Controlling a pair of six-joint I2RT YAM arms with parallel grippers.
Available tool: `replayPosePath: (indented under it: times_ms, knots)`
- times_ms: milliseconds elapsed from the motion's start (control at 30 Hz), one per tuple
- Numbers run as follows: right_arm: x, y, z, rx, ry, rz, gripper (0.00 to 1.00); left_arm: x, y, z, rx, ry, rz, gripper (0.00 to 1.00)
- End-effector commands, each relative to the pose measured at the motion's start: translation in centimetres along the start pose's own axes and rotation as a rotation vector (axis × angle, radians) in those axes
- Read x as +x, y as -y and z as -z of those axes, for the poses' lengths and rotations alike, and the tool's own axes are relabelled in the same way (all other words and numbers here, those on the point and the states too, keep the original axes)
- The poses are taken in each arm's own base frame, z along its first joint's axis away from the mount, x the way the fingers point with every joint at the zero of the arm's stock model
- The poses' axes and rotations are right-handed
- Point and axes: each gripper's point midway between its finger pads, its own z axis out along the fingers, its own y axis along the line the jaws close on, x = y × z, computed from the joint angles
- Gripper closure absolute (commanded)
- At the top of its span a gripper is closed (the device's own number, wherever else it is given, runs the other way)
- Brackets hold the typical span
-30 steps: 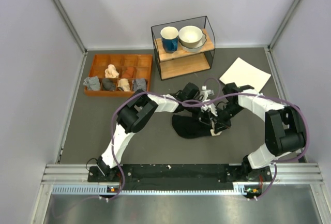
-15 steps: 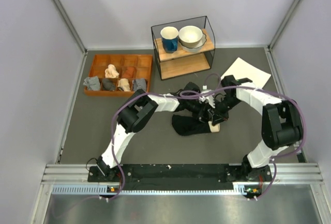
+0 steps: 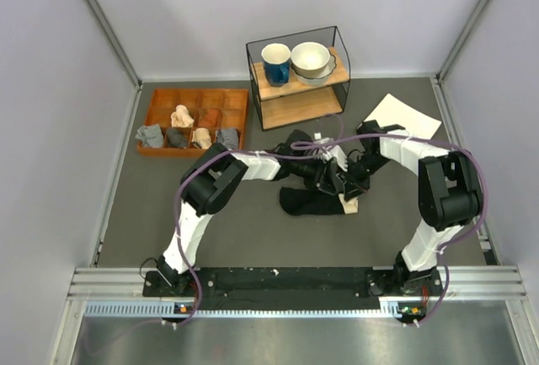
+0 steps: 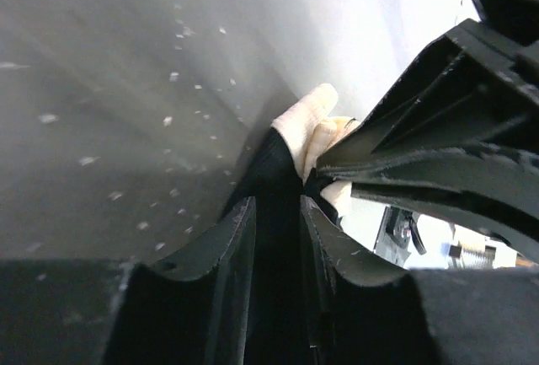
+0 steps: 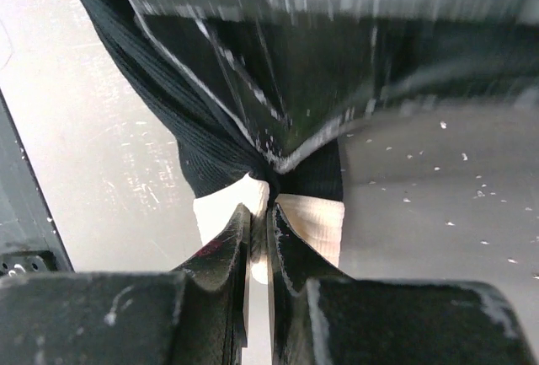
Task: Roll the underwear
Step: Fold the underwear at the center of the board.
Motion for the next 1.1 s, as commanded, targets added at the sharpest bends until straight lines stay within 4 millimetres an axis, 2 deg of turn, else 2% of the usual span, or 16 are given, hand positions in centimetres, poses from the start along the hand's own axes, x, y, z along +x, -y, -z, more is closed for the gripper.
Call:
replayPosePath:
  times_ms: [0, 67, 200, 300, 400, 567, 667, 800, 900, 1067]
  knots:
    - [-0.4, 2.7, 0.7, 0.084, 0.012, -0.027, 0.98, -4.8, 2.3, 3.5, -0.008, 0.185, -0.078, 0.66]
    - [-0.3, 2.9, 0.5, 0.084, 0.009, -0.032, 0.98, -5.4, 2.7, 4.7, -0.021, 0.223, -0.087, 0.65]
    - [-0.1, 3.4, 0.3, 0.096, 0.000, -0.063, 0.97, -6.4, 1.5, 7.9, -0.108, 0.334, -0.092, 0.64]
    - [0.1, 3.7, 0.1, 0.105, -0.009, -0.090, 0.96, -6.0, 1.0, 10.5, -0.164, 0.422, -0.102, 0.64]
    - [0.4, 3.9, -0.1, 0.106, -0.021, -0.116, 0.95, -4.5, 0.8, 12.7, -0.199, 0.477, -0.097, 0.63]
    - [0.4, 4.0, -0.2, 0.106, -0.022, -0.132, 0.94, -2.1, 3.0, 14.6, -0.153, 0.528, -0.104, 0.63]
    - [0.5, 4.0, -0.4, 0.104, -0.025, -0.142, 0.94, -1.0, 4.8, 14.5, -0.098, 0.533, -0.104, 0.63]
    - [0.5, 4.1, -0.4, 0.104, -0.026, -0.153, 0.94, 0.2, 7.7, 12.1, -0.009, 0.505, -0.105, 0.63]
    - [0.4, 4.1, -0.4, 0.106, -0.026, -0.154, 0.94, 0.5, 8.9, 10.0, 0.029, 0.479, -0.097, 0.64]
    - [0.5, 4.2, -0.3, 0.112, -0.028, -0.158, 0.93, 1.0, 7.6, 7.4, 0.005, 0.428, -0.064, 0.69]
